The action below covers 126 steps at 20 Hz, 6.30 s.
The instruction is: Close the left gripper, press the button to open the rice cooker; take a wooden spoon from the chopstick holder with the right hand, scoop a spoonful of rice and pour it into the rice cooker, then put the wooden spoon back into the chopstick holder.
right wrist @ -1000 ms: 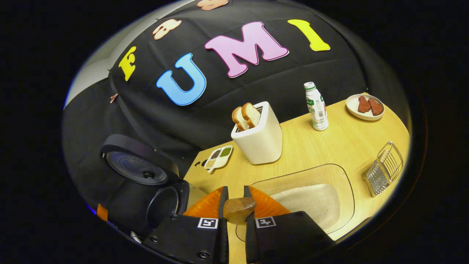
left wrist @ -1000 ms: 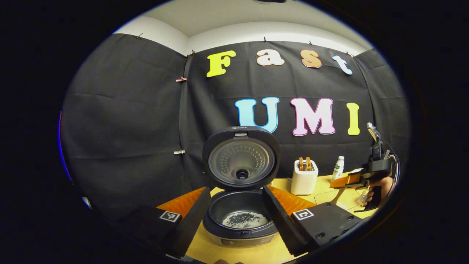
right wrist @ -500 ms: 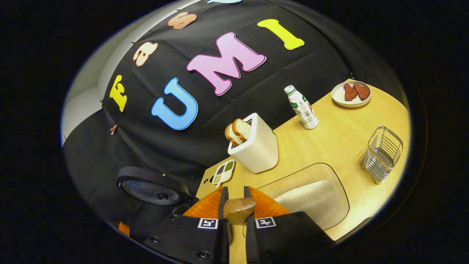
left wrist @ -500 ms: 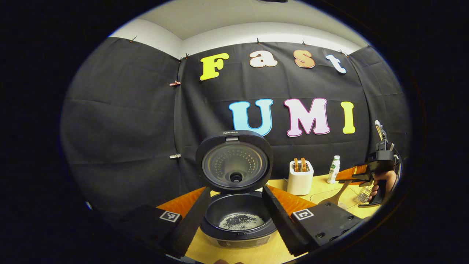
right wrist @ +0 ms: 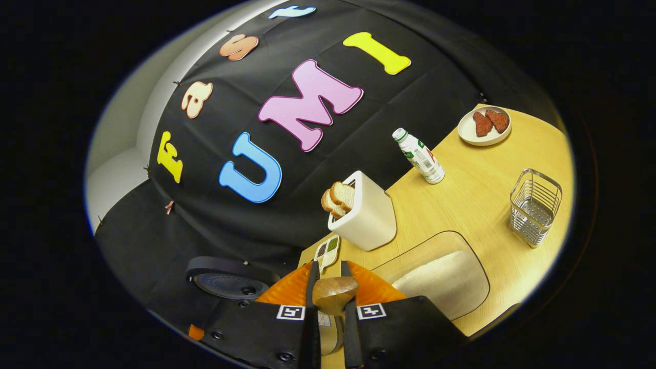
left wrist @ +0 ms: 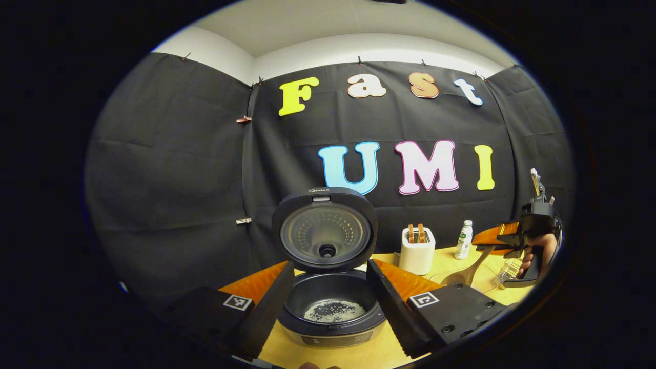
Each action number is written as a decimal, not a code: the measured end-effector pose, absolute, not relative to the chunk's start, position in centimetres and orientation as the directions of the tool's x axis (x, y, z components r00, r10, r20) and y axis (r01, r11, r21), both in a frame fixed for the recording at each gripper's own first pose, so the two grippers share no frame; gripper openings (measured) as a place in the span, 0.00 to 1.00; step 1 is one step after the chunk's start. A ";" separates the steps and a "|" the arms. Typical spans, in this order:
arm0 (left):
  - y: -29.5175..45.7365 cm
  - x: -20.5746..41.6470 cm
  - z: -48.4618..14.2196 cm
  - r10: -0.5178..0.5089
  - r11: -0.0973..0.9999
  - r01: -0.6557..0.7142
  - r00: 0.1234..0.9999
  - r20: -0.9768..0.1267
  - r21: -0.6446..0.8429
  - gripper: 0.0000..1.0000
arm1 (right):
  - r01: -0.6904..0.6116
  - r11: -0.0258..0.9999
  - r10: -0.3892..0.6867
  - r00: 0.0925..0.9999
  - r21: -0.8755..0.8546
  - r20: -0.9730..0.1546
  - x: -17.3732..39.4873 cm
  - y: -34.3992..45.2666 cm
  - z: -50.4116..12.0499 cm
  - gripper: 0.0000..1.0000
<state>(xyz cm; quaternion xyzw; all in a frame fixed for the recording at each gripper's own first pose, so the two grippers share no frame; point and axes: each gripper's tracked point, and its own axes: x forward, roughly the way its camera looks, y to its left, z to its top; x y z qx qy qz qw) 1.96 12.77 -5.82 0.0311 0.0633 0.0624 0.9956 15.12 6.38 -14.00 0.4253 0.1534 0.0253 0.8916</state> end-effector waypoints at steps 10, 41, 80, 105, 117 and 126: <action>16.6 0.7 -6.1 0.182 0.983 -0.177 0.976 -0.120 0.055 0.96 | -0.091 0.536 0.343 0.932 0.840 -0.118 15.8 17.5 -6.2 0.22; 20.2 -0.2 -7.4 0.194 0.981 -0.189 0.972 -0.131 0.048 0.95 | -0.494 0.832 0.525 0.848 0.252 -0.073 13.9 33.4 -3.3 0.22; -1.1 6.6 -7.4 0.039 0.998 -0.032 0.984 -0.175 0.045 0.95 | 0.274 0.930 -0.152 0.893 0.245 -0.423 13.3 -17.7 -20.2 0.24; 3.3 8.0 -4.2 0.033 0.997 -0.028 0.996 -0.077 0.070 0.96 | 0.262 0.959 -0.241 0.954 0.105 -0.177 9.3 -13.6 -9.2 0.74; 10.0 17.4 3.6 0.017 0.996 -0.021 0.999 0.050 0.082 0.96 | 0.076 0.988 -0.058 0.989 0.131 -0.134 9.4 -2.2 -6.3 0.74; 12.7 24.6 3.5 0.008 0.997 -0.001 0.996 -0.090 0.079 0.99 | 0.063 0.990 -0.047 0.991 0.123 -0.127 9.2 0.2 -6.1 0.74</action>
